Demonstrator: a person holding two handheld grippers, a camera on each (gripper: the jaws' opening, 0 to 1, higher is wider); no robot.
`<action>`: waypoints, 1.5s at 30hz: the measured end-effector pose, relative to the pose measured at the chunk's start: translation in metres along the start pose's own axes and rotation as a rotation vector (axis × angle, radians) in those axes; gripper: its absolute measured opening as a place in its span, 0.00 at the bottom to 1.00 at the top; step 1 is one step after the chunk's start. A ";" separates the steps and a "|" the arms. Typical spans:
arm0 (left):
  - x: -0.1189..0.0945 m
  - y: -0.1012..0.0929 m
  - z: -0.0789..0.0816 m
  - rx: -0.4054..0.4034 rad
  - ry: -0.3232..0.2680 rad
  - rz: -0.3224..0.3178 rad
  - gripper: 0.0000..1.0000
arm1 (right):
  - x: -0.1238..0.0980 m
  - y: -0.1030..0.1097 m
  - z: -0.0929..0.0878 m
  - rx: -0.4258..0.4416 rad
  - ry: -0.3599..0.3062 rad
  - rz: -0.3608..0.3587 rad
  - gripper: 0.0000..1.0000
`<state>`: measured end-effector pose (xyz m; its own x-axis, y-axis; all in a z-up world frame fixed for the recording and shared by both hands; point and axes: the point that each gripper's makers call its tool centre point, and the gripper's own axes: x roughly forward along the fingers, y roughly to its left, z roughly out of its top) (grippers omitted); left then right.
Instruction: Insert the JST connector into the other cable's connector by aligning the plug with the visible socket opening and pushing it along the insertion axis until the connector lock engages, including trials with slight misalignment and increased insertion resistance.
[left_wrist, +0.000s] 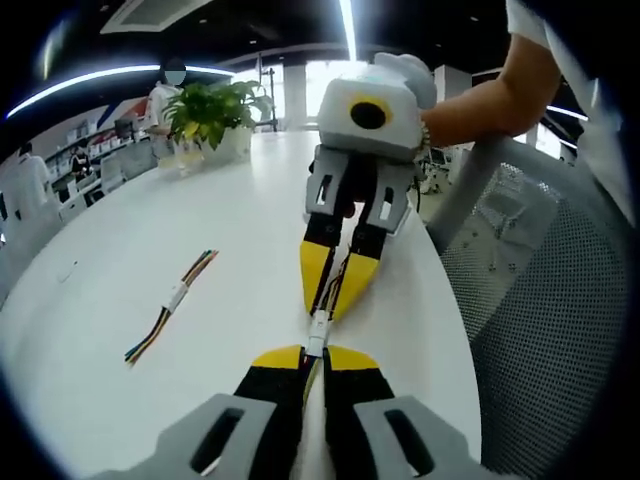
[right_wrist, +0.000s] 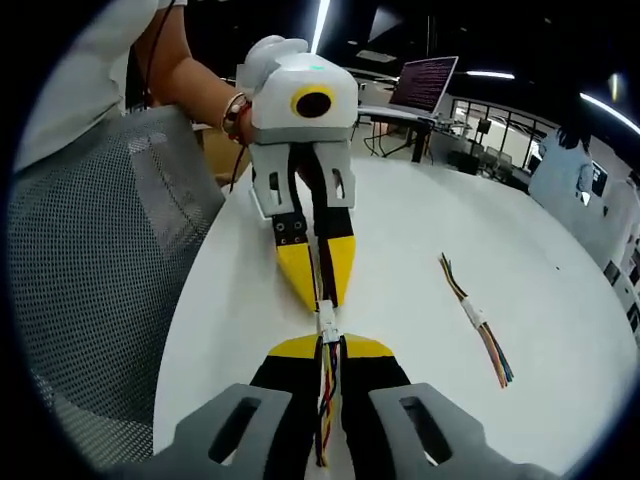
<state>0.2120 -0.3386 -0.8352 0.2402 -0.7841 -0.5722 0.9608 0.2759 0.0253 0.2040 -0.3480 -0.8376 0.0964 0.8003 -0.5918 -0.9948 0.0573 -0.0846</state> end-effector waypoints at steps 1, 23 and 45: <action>0.000 0.000 0.002 -0.001 -0.009 -0.004 0.00 | 0.001 0.000 0.002 0.007 -0.010 0.002 0.03; 0.003 -0.002 0.000 0.016 -0.003 -0.021 0.00 | 0.001 0.001 0.001 0.009 -0.005 0.007 0.03; 0.001 -0.002 -0.002 0.048 0.003 -0.036 0.00 | 0.003 -0.002 0.001 0.025 -0.007 -0.005 0.02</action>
<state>0.2098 -0.3392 -0.8374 0.2051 -0.7912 -0.5761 0.9744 0.2206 0.0440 0.2061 -0.3447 -0.8387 0.1010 0.8040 -0.5860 -0.9948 0.0759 -0.0674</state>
